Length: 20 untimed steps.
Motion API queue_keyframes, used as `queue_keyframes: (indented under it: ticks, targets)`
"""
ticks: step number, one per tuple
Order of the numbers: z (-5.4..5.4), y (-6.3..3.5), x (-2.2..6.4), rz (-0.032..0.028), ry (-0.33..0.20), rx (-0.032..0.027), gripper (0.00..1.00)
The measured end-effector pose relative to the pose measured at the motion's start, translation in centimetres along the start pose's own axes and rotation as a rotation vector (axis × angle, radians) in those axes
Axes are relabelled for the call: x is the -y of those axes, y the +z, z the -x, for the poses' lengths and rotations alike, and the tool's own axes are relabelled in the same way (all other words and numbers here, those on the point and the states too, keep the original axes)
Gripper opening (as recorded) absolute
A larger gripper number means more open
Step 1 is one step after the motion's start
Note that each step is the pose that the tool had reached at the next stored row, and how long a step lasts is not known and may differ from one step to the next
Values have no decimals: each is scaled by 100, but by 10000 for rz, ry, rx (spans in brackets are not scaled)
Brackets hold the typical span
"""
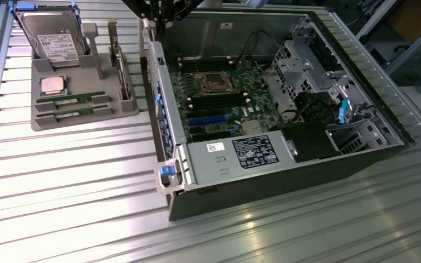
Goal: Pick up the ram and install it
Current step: 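Reach for the ram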
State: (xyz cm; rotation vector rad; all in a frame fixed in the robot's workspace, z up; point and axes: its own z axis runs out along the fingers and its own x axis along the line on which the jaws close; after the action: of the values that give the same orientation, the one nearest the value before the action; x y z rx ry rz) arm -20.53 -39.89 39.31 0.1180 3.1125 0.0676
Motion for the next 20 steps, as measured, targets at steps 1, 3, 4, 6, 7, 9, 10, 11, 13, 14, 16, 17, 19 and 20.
queue_keyframes:
  ticks: [1, 3, 4, 6, 7, 9, 10, 11, 13, 14, 16, 17, 19, 20]
  targets:
    - [-3, 0, 0, 1, -1, 0, 11]
    - [-18, 0, 1, 0, 0, 0, 11]
    - [-24, 0, 2, 0, 0, 0, 11]
    - [-46, 0, 3, 0, 0, 0, 11]
    - [-51, 0, 4, 1, -1, 1, 11]
    - [-60, 0, 5, 0, 0, 0, 11]
    - [-66, 0, 5, 0, -1, 0, 11]
    - [-75, 0, 6, 0, 0, 0, 11]
    - [-99, 0, 8, 0, 0, 0, 11]
    - [-104, 0, 8, 0, -1, 0, 11]
    - [-122, 0, 9, 0, 0, 0, 11]
    - [-130, 0, 10, 0, -1, 0, 11]
    - [-155, 0, 12, 0, 0, 0, 11]
    - [-160, 0, 12, 0, 0, 0, 11]
